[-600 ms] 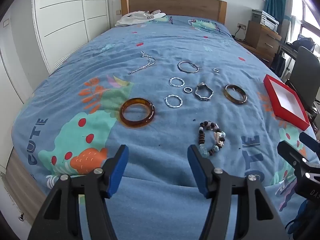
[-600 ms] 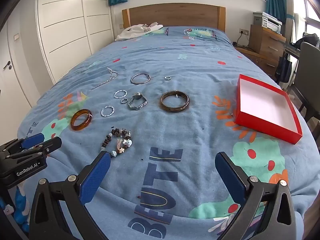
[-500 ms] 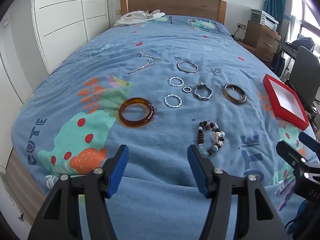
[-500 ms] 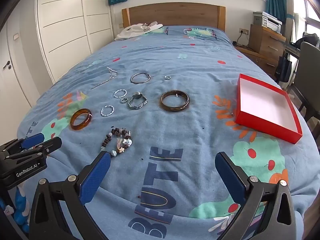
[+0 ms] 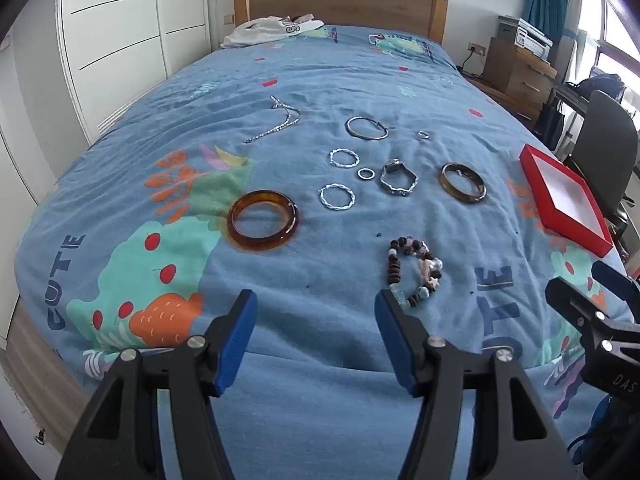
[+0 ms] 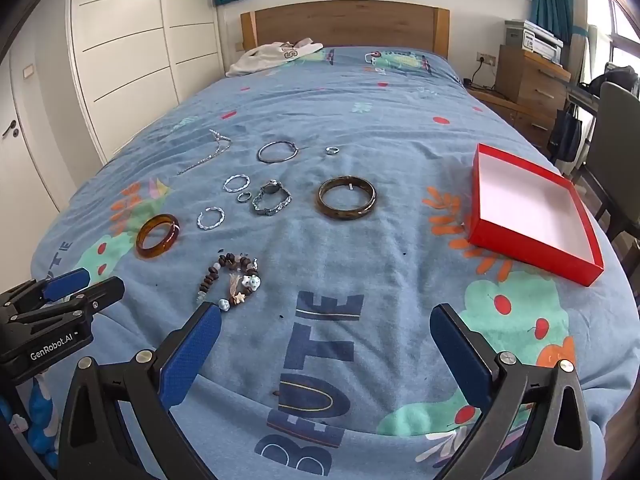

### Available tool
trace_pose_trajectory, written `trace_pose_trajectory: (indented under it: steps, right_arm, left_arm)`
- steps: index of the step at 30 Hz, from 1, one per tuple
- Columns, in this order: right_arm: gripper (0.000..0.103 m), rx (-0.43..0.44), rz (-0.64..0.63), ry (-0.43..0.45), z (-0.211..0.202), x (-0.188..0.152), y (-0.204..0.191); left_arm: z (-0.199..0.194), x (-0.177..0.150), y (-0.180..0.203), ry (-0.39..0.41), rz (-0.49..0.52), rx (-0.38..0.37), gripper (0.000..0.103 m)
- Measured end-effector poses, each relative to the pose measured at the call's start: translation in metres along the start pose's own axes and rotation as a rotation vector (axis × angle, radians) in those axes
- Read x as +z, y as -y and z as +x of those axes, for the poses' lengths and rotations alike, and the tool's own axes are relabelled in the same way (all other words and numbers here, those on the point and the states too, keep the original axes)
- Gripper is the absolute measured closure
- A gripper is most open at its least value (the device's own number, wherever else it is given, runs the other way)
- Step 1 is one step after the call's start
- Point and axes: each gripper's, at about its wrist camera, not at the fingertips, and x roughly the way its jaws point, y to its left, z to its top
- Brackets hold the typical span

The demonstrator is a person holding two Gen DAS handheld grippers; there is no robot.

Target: Organize jewelry

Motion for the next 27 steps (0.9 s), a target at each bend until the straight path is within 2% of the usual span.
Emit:
trace_pose_trajectory:
  steps: [27]
  right_arm:
    - [0.001, -0.010, -0.018, -0.009, -0.0009, -0.0013, -0.0028]
  left_arm:
    - [-0.0038, 0.0054, -0.0023, 0.016, -0.014, 0.015, 0.044]
